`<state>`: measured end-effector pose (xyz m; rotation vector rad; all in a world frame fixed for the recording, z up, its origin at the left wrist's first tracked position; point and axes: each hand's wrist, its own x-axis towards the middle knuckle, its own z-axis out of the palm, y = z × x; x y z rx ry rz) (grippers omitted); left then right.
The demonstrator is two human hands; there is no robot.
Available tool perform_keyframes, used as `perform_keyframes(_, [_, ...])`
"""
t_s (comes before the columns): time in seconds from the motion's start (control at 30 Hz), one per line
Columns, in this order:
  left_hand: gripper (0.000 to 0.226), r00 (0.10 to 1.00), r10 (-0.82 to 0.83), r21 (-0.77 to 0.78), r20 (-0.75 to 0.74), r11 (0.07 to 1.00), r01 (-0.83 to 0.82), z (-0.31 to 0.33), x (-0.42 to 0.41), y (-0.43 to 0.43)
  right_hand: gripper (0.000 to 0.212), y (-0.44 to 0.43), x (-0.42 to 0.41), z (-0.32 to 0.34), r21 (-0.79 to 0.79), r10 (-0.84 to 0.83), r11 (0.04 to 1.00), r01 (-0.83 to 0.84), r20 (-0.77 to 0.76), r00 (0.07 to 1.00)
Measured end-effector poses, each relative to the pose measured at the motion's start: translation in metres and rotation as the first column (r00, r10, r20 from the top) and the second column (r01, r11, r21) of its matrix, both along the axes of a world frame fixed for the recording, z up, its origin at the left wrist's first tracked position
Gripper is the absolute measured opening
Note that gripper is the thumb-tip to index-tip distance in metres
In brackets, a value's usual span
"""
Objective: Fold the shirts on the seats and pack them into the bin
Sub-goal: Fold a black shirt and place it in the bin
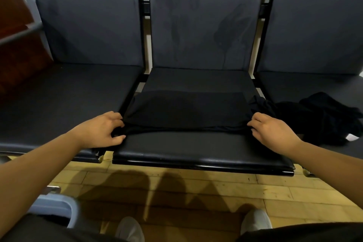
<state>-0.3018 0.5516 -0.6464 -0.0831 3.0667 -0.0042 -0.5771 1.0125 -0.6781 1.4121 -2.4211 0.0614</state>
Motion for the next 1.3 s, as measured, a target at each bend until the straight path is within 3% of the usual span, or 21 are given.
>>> perform_keyframes(0.13, [0.035, 1.0, -0.017, -0.145, -0.005, 0.989, 0.016, 0.0, -0.005, 0.009, 0.017, -0.001, 0.001, 0.001, -0.003, -0.034, 0.999, 0.034, 0.043, 0.999])
perform_keyframes(0.2, [0.031, 0.999, 0.002, -0.157, -0.033, 0.988, -0.007, 0.006, -0.009, 0.012, 0.017, -0.003, 0.001, 0.007, -0.052, -0.096, 0.993, 0.108, 0.186, 0.978])
perform_keyframes(0.3, [0.023, 0.973, 0.172, 0.039, -0.156, 0.985, -0.168, 0.022, -0.012, 0.008, 0.015, -0.009, -0.004, 0.026, -0.226, -0.162, 0.93, 0.29, 0.458, 0.874])
perform_keyframes(0.4, [0.018, 0.906, 0.279, 0.215, -0.319, 0.952, -0.218, 0.047, -0.013, -0.004, 0.016, -0.013, -0.011, 0.061, -0.414, -0.121, 0.804, 0.428, 0.589, 0.799])
perform_keyframes(0.53, [0.015, 0.854, 0.406, 0.389, -0.325, 0.88, -0.271, 0.093, -0.02, -0.017, 0.019, -0.013, -0.023, 0.111, -0.591, 0.038, 0.63, 0.503, 0.671, 0.74])
perform_keyframes(0.63, [0.014, 0.866, 0.442, 0.475, -0.234, 0.829, -0.295, 0.134, -0.025, -0.014, 0.031, -0.01, -0.027, 0.143, -0.678, 0.369, 0.406, 0.613, 0.735, 0.569])
perform_keyframes(0.7, [0.015, 0.841, 0.493, 0.606, -0.224, 0.746, -0.276, 0.159, -0.022, -0.009, 0.03, -0.007, -0.027, 0.156, -0.67, 0.533, 0.329, 0.665, 0.713, 0.455])
perform_keyframes(0.9, [0.031, 0.819, 0.561, 0.904, -0.12, 0.402, -0.143, 0.176, -0.003, -0.003, 0.017, 0.011, -0.013, 0.159, -0.549, 0.702, 0.431, 0.716, 0.702, 0.116])
perform_keyframes(1.0, [0.046, 0.865, 0.501, 0.97, -0.011, 0.215, -0.112, 0.164, 0.006, 0.004, 0.013, 0.021, -0.004, 0.153, -0.5, 0.678, 0.529, 0.686, 0.735, 0.013])
perform_keyframes(1.1, [0.033, 0.877, 0.477, 0.991, 0.054, 0.086, -0.107, 0.148, 0.007, 0.006, 0.016, 0.022, 0.002, 0.149, -0.429, 0.631, 0.577, 0.695, 0.774, -0.046])
perform_keyframes(1.2, [0.029, 0.842, 0.526, 0.985, 0.12, 0.04, -0.165, 0.128, -0.005, 0.003, 0.018, 0.01, -0.006, 0.135, -0.257, 0.444, 0.629, 0.734, 0.893, -0.068])
perform_keyframes(1.3, [0.024, 0.746, 0.637, 0.937, 0.194, 0.105, -0.333, 0.09, -0.025, 0.001, 0.012, -0.012, -0.018, 0.111, -0.126, 0.257, 0.622, 0.773, 0.965, -0.05])
